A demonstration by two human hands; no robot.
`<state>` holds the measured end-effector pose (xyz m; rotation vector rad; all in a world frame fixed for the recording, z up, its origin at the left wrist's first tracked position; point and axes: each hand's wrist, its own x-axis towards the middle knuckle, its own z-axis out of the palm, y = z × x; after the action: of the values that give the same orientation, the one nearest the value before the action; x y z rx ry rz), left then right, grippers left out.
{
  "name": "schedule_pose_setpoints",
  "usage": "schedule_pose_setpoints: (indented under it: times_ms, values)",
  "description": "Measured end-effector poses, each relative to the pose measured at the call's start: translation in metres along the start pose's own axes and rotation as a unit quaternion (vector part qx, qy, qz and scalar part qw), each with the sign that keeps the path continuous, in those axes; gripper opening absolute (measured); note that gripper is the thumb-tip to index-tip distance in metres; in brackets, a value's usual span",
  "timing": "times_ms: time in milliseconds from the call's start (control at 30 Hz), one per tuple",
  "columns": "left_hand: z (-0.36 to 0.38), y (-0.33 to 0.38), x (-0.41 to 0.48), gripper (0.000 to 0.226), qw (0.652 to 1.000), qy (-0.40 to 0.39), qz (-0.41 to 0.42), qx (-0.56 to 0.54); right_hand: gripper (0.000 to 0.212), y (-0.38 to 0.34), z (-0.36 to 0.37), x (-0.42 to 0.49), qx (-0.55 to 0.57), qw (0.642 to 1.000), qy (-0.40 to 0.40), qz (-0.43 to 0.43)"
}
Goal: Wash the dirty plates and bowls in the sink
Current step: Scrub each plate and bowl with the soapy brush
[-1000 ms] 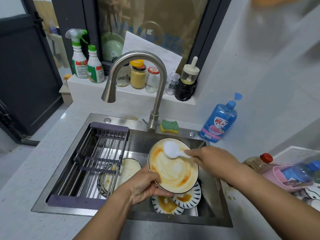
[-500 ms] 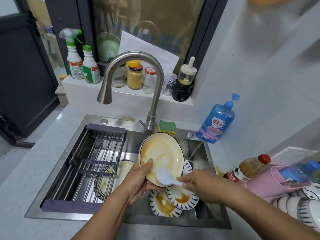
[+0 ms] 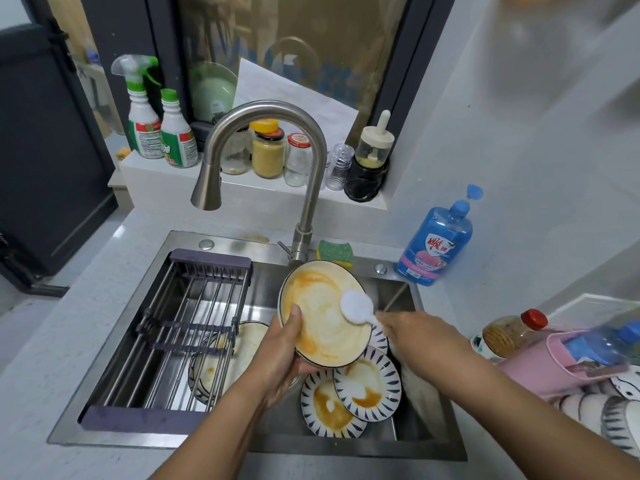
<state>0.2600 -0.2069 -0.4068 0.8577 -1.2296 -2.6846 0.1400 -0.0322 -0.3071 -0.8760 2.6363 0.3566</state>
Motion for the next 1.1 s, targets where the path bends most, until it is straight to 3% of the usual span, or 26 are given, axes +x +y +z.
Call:
schedule_pose_setpoints:
  times_ms: [67, 133, 233, 333, 467, 700, 767, 833, 900, 1000, 1100]
  values:
    - [-0.002, 0.0, 0.004, 0.036, 0.999, 0.026, 0.021, 0.025, 0.038, -0.008, 0.006, -0.009, 0.071, 0.994, -0.073, -0.049]
    - [-0.003, -0.005, 0.009, 0.061, 0.999, 0.033, 0.018, 0.039, 0.036, -0.022, 0.011, -0.014, 0.183, 0.97, -0.126, -0.097]
    - [-0.004, -0.009, 0.011, 0.065, 0.999, 0.027, -0.001, -0.02, 0.036, -0.035, 0.019, -0.009, 0.319, 0.937, -0.1, -0.099]
    - [-0.007, -0.008, 0.015, 0.074, 0.998, 0.01, -0.016, -0.063, 0.037, -0.039, 0.025, -0.009, 0.271, 0.957, -0.035, -0.095]
    - [0.001, -0.014, 0.011, 0.061, 0.997, -0.02, -0.033, -0.067, 0.041, -0.035, 0.018, 0.002, 0.191, 0.977, 0.07, -0.058]
    - [-0.001, -0.011, 0.007, 0.037, 0.998, 0.0, -0.051, -0.041, 0.052, -0.007, 0.014, 0.007, 0.027, 0.996, 0.079, 0.003]
    - [0.001, -0.007, 0.004, 0.042, 0.999, 0.01, -0.04, -0.025, 0.061, -0.003, 0.025, 0.001, -0.009, 0.996, 0.085, 0.02]
    - [0.004, -0.006, 0.005, 0.046, 0.999, 0.032, -0.026, -0.011, 0.054, 0.001, 0.032, -0.003, -0.021, 0.998, 0.061, 0.023]
    - [0.006, -0.007, 0.008, 0.034, 0.998, 0.056, -0.008, 0.013, 0.042, 0.0, 0.034, -0.007, -0.004, 1.0, 0.001, -0.005]
    - [0.012, -0.011, 0.011, 0.024, 0.996, 0.062, 0.008, 0.058, 0.037, -0.007, 0.025, -0.012, 0.107, 0.986, -0.108, -0.068]
    - [0.014, -0.014, 0.012, 0.045, 0.997, 0.028, 0.009, 0.065, 0.038, -0.008, 0.018, -0.012, 0.243, 0.957, -0.143, -0.075]
